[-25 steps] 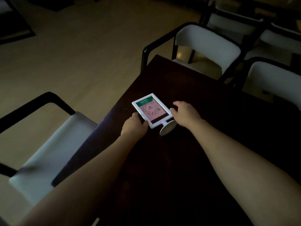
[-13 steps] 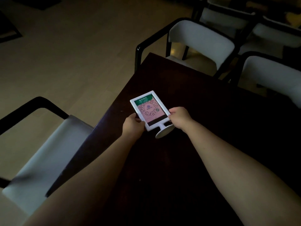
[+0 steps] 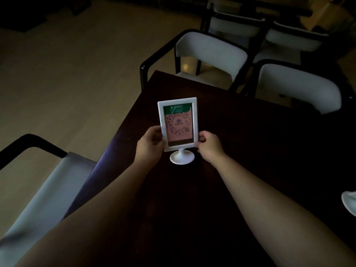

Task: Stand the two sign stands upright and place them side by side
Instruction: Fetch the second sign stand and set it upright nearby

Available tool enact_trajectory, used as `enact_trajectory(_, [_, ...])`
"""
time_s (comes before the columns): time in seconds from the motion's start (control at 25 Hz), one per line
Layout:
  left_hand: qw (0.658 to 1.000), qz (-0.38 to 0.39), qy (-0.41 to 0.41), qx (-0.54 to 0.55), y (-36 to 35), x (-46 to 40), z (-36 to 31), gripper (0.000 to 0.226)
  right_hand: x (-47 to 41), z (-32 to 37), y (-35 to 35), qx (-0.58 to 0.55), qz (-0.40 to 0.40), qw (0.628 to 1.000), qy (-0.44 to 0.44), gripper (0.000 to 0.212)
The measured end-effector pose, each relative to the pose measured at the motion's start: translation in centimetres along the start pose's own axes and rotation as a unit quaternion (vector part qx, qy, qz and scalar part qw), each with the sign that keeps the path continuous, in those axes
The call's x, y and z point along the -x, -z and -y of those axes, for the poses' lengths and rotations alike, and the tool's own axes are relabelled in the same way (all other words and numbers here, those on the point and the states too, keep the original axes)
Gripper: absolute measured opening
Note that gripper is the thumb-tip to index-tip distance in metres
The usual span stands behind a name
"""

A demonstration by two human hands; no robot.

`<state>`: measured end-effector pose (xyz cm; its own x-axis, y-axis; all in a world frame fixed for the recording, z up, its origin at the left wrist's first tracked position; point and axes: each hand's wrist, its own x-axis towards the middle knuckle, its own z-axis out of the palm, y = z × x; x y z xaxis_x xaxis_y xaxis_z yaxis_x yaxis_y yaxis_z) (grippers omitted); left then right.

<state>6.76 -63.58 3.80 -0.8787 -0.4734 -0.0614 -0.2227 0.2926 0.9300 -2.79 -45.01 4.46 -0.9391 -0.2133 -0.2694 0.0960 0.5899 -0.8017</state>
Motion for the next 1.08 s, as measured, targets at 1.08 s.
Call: enact_trajectory(1.08, [0.915,0.162,-0.152,-0.338,1.5,4.0,3.1,0.060,10.3,-5.0,-1.8,0.137,-0.056,0.989,-0.022,0.052])
